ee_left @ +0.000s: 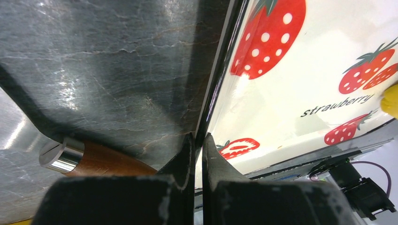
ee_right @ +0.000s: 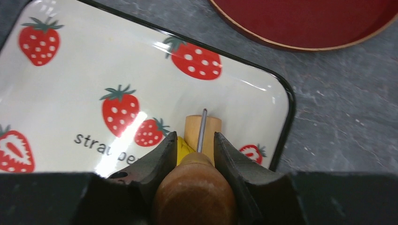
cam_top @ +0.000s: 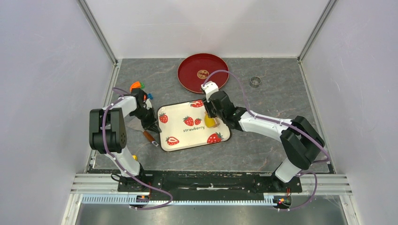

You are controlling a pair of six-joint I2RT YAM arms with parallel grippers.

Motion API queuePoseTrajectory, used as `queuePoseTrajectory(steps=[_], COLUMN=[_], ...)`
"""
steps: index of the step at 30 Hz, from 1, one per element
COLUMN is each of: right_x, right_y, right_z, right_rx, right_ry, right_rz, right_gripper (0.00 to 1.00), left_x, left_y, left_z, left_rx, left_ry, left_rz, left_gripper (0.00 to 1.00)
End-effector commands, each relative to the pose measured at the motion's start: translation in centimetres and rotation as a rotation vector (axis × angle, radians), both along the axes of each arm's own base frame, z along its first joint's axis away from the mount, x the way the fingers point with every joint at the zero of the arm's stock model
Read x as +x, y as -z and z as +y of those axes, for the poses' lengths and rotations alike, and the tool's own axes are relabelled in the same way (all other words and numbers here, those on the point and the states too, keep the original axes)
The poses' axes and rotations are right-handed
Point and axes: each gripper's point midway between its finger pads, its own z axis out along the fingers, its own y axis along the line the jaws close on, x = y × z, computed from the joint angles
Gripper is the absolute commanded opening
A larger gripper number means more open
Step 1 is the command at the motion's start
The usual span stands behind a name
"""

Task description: Roll out the dumpling wrappers from the dough

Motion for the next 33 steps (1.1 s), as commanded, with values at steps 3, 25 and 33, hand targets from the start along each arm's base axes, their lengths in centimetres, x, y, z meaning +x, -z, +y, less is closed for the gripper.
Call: queuePoseTrajectory(steps=[3, 25, 33], right_x=[-4.2, -4.0, -3.8], right_y=[7.0, -0.7, -3.1], right_z=[-9.0, 2.2, 0.6], right_rx=[-0.401, -0.218, -0.132], right_ry=[0.085, -0.161, -0.089], right_rz=[0.242, 0.136, 0.07], right_gripper=[0.0, 0.0, 0.0], left_x=[-0.9, -1.0, -1.0], left_y=[1.8, 2.1, 1.9], left_z=[3.7, 3.5, 3.3], left_rx=[0.204, 0.187, 0.175], left_ry=[0.039, 0.058, 0.059], left_rz=[0.033, 0.042, 0.035], left_gripper=[0.02, 0.02, 0.02])
